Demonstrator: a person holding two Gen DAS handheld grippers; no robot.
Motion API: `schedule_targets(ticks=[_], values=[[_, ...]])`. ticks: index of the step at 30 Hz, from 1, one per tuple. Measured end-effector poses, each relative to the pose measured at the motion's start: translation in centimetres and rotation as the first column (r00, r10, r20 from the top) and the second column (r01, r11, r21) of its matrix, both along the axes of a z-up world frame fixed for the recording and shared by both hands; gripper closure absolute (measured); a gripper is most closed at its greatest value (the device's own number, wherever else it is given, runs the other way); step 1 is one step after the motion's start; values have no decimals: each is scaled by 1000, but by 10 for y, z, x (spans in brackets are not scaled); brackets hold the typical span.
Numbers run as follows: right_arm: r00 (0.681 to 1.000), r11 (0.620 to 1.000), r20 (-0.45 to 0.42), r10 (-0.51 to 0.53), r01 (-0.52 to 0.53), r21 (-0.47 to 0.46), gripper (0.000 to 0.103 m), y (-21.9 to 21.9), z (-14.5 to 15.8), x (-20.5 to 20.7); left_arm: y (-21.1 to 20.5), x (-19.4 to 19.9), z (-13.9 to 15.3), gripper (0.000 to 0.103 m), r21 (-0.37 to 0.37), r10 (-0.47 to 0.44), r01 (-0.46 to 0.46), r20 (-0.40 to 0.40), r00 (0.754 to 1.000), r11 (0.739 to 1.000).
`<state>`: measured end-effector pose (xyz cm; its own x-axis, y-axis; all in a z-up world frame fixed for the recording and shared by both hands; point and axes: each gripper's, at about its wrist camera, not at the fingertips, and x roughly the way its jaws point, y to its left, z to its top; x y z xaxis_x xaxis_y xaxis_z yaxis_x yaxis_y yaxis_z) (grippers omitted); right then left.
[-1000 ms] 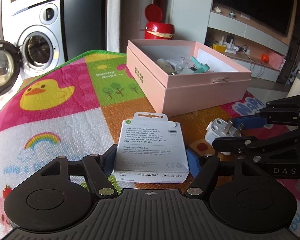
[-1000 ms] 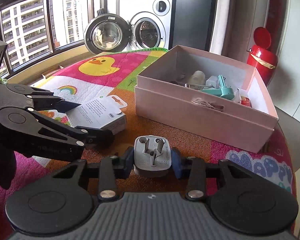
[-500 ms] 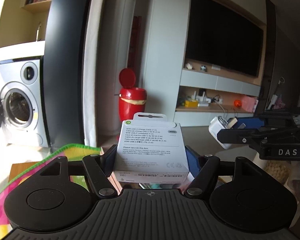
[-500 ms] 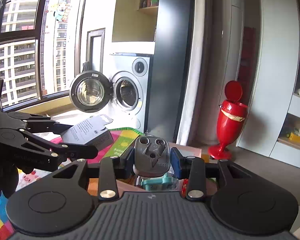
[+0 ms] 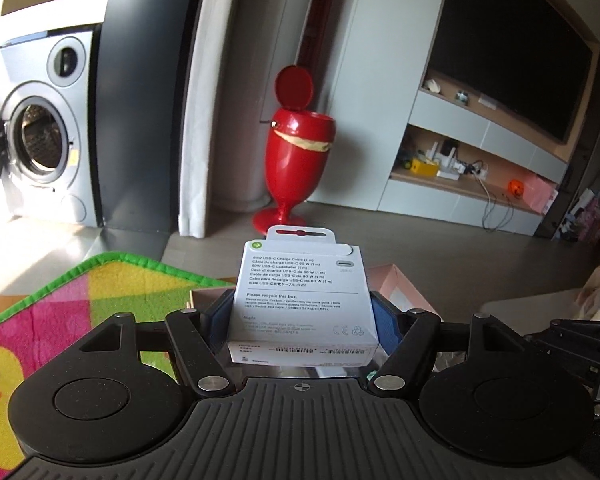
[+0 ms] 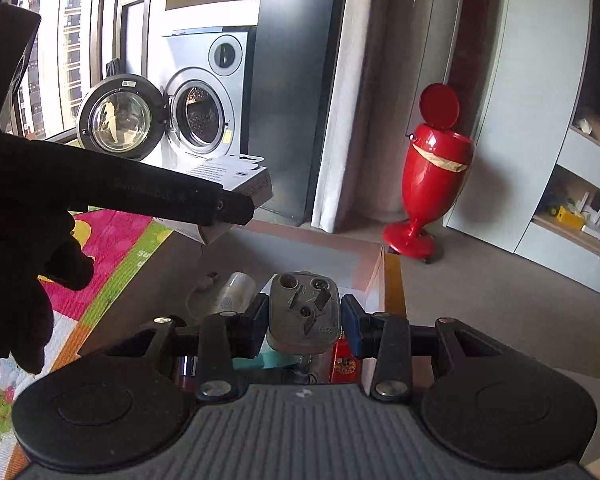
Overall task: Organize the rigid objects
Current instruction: 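Lower the plug adapter and cable package into the pink box and open both tools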
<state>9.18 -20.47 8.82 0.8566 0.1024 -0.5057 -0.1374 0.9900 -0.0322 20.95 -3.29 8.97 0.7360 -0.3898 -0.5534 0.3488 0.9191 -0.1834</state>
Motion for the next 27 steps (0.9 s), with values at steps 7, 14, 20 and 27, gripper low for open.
schedule_targets(ticks=[7, 14, 20, 27], values=[[999, 1000, -40, 9, -9, 2, 64, 3, -23, 6, -15, 9, -33, 28, 53, -41, 46, -90, 995, 998], [998, 1000, -57, 13, -13, 0, 52, 4, -29, 3, -9, 13, -34, 32, 47, -4, 9, -105, 994, 999], [1000, 1000, 0, -15, 15, 4, 37, 2, -15, -25, 6, -23, -11, 32, 9, 1, -1, -36, 999, 1000], [992, 997, 102, -70, 68, 28, 23, 3, -1, -92, 41, -115, 14, 32, -33, 72, -69, 103, 992, 997]])
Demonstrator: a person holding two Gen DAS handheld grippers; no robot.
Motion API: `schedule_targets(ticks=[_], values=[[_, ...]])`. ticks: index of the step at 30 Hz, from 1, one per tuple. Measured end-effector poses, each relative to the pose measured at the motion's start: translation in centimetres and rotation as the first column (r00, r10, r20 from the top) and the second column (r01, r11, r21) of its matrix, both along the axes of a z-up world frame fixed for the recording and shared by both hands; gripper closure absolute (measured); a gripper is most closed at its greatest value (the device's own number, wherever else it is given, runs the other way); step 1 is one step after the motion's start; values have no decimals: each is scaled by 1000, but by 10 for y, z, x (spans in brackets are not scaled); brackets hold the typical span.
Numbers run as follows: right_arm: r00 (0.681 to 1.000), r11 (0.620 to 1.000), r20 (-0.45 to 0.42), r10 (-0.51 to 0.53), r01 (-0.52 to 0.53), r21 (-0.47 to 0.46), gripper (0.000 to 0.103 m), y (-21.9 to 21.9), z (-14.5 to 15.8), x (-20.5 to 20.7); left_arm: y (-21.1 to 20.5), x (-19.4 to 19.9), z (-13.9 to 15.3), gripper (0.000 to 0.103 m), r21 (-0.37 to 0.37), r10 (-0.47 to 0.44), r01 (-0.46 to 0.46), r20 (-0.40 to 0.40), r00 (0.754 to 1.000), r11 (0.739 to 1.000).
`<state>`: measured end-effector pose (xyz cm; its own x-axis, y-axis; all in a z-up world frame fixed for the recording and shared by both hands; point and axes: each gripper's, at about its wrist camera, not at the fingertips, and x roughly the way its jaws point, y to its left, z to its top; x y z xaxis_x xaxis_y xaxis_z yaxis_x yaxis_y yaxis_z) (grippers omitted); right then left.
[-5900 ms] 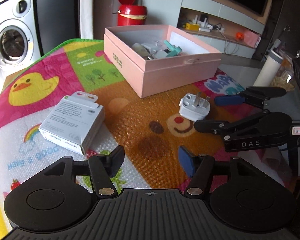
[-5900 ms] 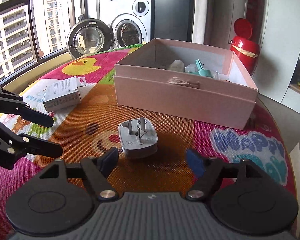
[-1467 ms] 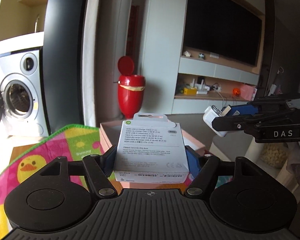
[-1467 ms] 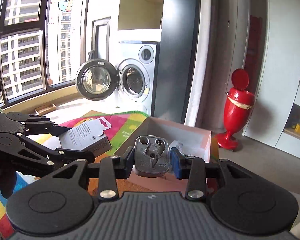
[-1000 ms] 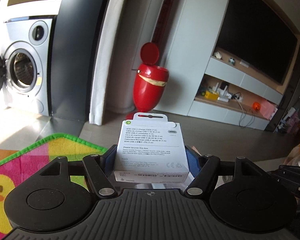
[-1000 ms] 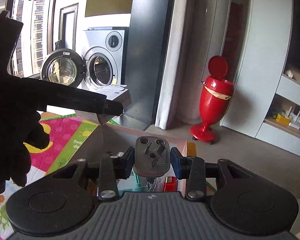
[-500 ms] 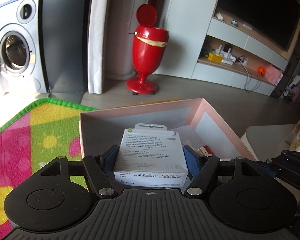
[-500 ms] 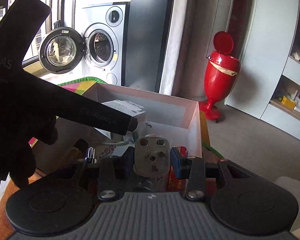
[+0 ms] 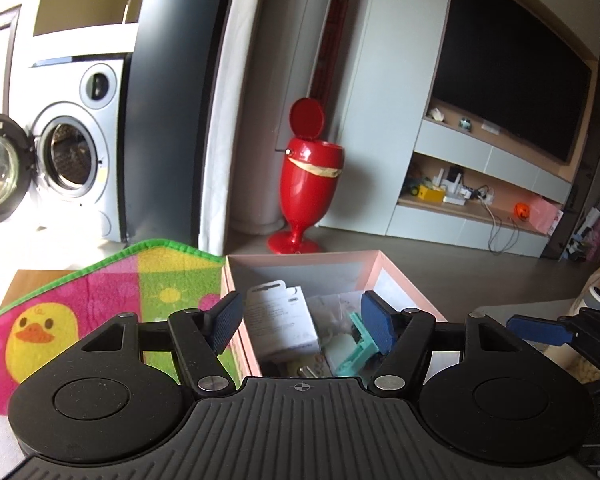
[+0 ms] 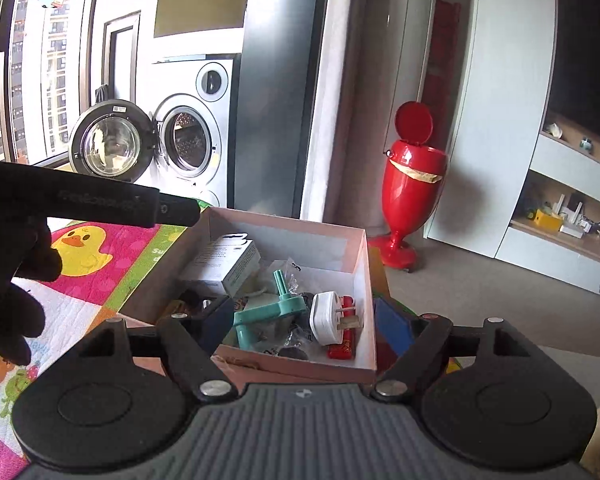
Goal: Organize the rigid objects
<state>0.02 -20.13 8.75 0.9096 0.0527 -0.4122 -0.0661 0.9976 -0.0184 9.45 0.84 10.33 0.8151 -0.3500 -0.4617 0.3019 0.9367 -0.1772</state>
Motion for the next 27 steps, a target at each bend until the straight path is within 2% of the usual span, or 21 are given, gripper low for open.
schedule_targets(ticks=[2, 5, 8, 12, 15, 16, 18, 21, 27], values=[[1000, 1000, 5, -6, 6, -4, 20, 5, -4, -16, 6, -33, -7, 32, 30, 13, -13, -14, 1000, 999], [1000, 1000, -18, -14, 14, -11, 18, 18, -18, -37, 15, -80, -33, 32, 85, 90, -85, -55, 994, 993], [997, 1000, -71, -4, 3, -14, 18, 32, -38, -47, 26, -108, -61, 32, 79, 145, -136, -126, 981, 988], [985, 1000, -173, 0, 0, -1, 18, 42, -65, -46, 26, -117, -87, 32, 117, 181, -162, -178, 967, 980], [975, 1000, -219, -30, 29, -5, 17, 45, -78, -42, 18, -121, -94, 32, 163, 199, -177, -134, 971, 971], [970, 999, -238, -46, 47, -2, 10, 43, -83, -39, 13, -121, -96, 32, 185, 203, -178, -121, 972, 966], [965, 993, -239, -108, 118, 25, 0, 36, -92, -39, 7, -121, -99, 30, 224, 203, -177, -103, 974, 958], [963, 986, -251, -97, 128, 109, 0, 22, -97, -38, 3, -121, -99, 29, 222, 202, -175, -106, 974, 959], [975, 989, -200, -94, 115, 97, 0, 22, -101, -44, 0, -116, -98, 25, 224, 223, -195, -107, 969, 955]])
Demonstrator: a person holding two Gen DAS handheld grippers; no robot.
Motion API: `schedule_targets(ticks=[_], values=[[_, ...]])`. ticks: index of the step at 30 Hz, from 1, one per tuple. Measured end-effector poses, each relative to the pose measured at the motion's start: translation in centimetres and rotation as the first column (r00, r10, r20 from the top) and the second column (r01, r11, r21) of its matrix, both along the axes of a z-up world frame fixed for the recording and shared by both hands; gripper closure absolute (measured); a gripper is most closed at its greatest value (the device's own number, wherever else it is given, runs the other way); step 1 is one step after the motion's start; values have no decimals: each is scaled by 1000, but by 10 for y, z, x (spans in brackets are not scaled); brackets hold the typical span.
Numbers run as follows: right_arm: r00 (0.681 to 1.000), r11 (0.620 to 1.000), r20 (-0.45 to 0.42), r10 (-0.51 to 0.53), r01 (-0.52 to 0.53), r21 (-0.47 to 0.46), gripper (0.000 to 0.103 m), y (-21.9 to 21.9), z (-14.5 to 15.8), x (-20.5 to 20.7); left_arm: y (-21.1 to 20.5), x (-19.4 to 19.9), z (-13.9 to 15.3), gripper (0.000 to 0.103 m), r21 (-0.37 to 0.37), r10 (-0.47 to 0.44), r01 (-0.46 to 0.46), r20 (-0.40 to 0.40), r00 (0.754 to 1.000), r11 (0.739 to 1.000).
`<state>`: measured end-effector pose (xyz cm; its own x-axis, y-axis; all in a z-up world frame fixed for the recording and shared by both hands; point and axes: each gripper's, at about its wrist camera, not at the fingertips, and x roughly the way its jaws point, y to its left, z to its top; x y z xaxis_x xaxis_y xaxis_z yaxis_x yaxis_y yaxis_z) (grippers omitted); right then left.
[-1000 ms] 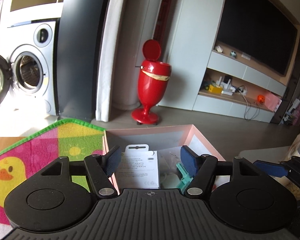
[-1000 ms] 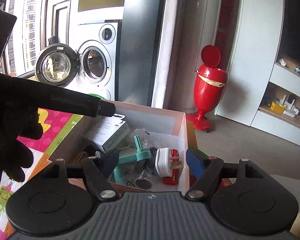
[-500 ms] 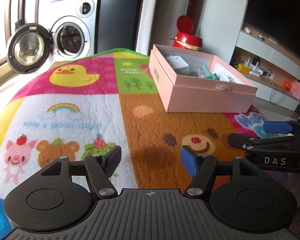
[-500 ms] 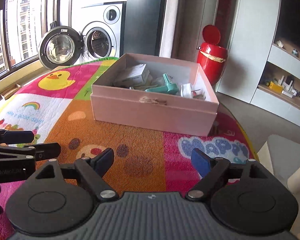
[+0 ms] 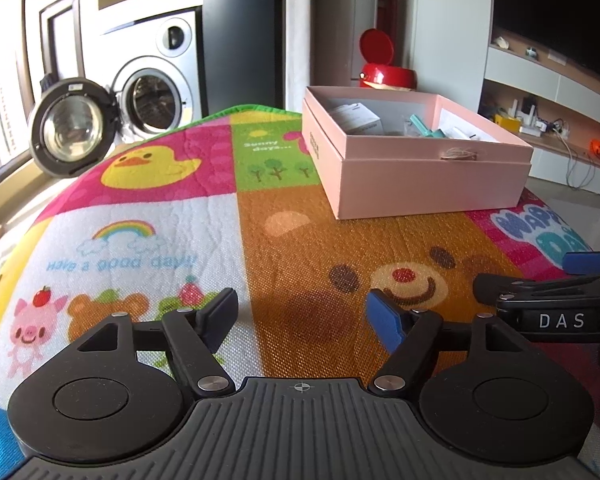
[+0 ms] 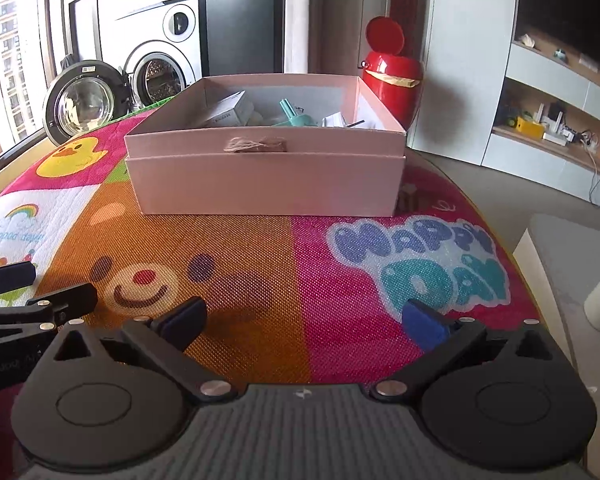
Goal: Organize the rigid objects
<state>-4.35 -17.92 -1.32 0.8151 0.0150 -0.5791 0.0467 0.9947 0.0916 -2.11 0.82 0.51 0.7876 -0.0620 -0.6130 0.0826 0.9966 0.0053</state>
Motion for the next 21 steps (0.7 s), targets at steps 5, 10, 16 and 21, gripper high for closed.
schedule_targets(ticks=[5, 10, 16, 21], values=[[1000, 1000, 20, 3, -2, -29, 0, 4, 1, -1, -3, 3, -1, 24, 3, 14, -14, 1, 1000, 1000], [1000, 1000, 22, 0, 0, -2, 0, 0, 0, 1, -3, 3, -1, 24, 6, 14, -14, 3, 1000, 1000], [1000, 1000, 28, 1, -1, 4, 0, 0, -1, 2, -3, 3, 0, 23, 8, 14, -14, 2, 1000, 1000], [1000, 1000, 28, 1, -1, 5, 0, 0, -1, 2, -3, 3, -1, 23, 3, 16, -16, 3, 1000, 1000]])
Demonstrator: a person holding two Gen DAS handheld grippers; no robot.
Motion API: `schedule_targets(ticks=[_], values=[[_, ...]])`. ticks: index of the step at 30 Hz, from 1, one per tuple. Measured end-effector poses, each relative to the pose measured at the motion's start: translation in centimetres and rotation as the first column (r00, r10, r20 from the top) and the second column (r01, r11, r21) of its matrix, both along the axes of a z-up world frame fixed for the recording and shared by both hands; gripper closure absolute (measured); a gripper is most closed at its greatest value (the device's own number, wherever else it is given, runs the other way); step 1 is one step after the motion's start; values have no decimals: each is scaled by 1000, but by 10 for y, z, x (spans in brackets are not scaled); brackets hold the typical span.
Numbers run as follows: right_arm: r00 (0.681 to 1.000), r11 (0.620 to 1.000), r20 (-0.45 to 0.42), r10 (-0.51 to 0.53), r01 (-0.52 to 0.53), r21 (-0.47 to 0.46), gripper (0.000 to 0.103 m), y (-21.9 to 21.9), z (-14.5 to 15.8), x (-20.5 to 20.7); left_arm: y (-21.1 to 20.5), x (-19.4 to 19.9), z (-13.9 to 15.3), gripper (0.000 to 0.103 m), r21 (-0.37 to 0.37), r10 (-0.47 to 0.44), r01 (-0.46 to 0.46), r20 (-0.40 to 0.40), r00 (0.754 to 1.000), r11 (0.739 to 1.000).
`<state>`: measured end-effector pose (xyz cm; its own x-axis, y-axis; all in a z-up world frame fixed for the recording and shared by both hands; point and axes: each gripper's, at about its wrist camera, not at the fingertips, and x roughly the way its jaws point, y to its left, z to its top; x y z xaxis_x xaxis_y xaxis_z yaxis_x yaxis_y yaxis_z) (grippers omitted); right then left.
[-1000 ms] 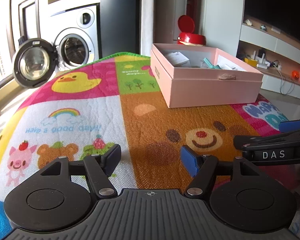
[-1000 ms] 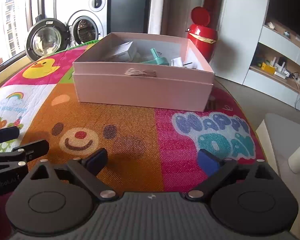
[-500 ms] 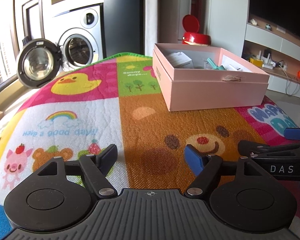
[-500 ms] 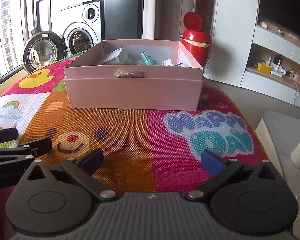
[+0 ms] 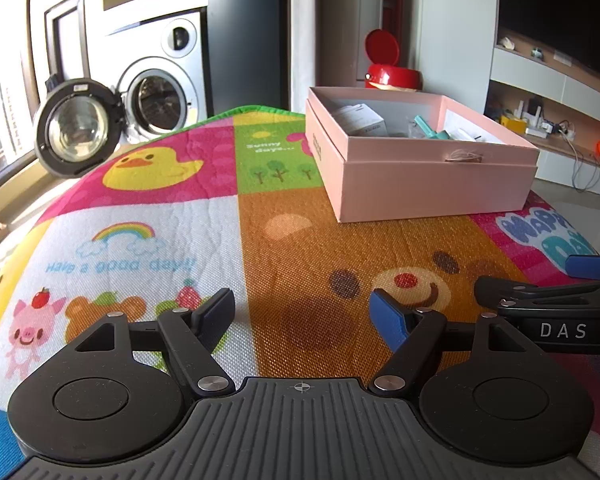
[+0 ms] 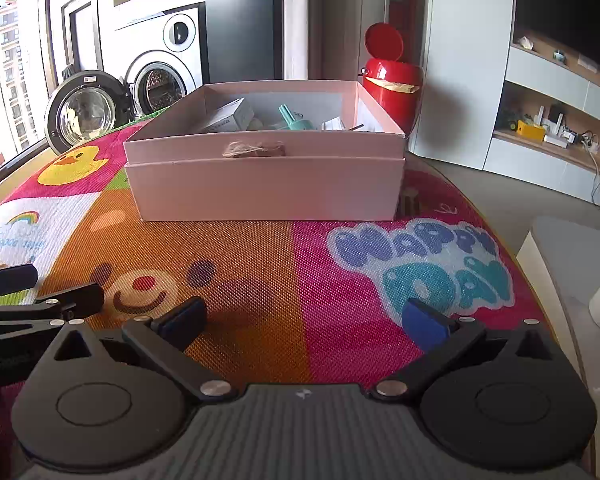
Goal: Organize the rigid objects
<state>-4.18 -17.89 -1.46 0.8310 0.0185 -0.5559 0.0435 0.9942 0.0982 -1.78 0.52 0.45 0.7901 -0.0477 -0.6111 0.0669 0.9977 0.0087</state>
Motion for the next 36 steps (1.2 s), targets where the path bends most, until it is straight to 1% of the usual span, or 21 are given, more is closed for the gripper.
schedule_targets(ticks=[4, 36], values=[[1000, 1000, 1, 0, 0, 4, 0, 0, 0, 0, 2, 0, 0, 23, -16, 1, -1, -2, 1000, 1000], [1000, 1000, 1, -1, 1, 2, 0, 0, 0, 0, 2, 1, -1, 23, -12, 2, -2, -1, 1000, 1000]])
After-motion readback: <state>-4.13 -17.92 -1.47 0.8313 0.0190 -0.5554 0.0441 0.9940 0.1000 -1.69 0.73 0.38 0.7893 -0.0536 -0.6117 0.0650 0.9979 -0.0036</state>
